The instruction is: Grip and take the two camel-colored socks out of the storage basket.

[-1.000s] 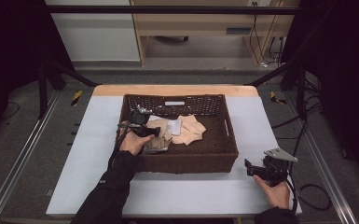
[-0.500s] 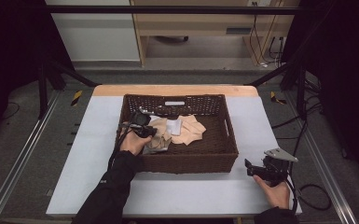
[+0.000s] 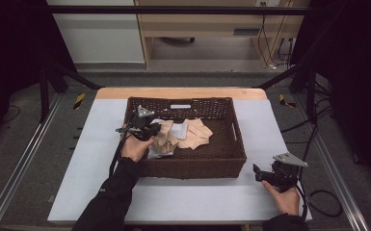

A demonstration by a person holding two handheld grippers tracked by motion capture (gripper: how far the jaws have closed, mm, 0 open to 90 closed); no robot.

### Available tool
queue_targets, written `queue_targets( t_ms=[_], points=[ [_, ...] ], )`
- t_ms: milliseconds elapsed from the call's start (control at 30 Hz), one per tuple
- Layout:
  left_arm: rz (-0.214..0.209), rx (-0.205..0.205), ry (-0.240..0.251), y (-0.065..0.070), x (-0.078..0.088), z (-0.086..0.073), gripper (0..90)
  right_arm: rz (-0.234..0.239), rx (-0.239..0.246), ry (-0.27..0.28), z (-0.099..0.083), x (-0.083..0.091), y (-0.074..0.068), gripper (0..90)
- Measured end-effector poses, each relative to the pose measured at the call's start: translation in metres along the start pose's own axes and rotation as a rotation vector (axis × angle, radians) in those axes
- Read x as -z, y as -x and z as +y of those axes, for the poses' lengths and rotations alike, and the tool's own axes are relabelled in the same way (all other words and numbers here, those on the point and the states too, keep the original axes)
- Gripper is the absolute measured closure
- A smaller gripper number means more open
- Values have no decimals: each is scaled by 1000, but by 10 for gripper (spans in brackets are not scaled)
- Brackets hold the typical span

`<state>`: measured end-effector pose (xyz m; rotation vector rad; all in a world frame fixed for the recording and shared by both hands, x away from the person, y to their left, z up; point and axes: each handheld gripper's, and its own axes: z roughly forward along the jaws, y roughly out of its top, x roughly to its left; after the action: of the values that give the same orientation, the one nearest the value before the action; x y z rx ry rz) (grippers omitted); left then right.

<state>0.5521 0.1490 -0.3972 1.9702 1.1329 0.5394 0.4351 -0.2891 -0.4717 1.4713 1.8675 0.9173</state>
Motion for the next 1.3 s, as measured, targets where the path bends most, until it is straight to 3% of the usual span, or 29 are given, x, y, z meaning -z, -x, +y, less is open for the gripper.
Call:
queue_targets(
  t_ms=[100, 167, 200, 233, 433, 667, 900, 1300],
  points=[
    [-5, 7, 99, 0, 12, 5, 827, -3, 0, 2, 0, 0, 0, 56],
    [-8, 8, 118, 0, 16, 6, 828, -4, 0, 4, 0, 0, 0, 55],
    [-13, 12, 159, -1, 24, 10, 828, -4, 1, 4, 0, 0, 0, 56],
    [-13, 12, 159, -1, 24, 10, 829, -4, 1, 4, 0, 0, 0, 56],
    [-38, 33, 273, -2, 50, 23, 829, -6, -4, 6, 0, 1, 1, 56],
    [-51, 20, 336, 0, 75, 32, 829, -7, -5, 8, 0, 2, 1, 56],
    [-57, 18, 366, -4, 92, 33, 830, -8, -3, 7, 0, 2, 1, 56],
    [-68, 21, 404, -18, 132, 20, 830, -14, -1, 2, 0, 1, 1, 56]
  ],
)
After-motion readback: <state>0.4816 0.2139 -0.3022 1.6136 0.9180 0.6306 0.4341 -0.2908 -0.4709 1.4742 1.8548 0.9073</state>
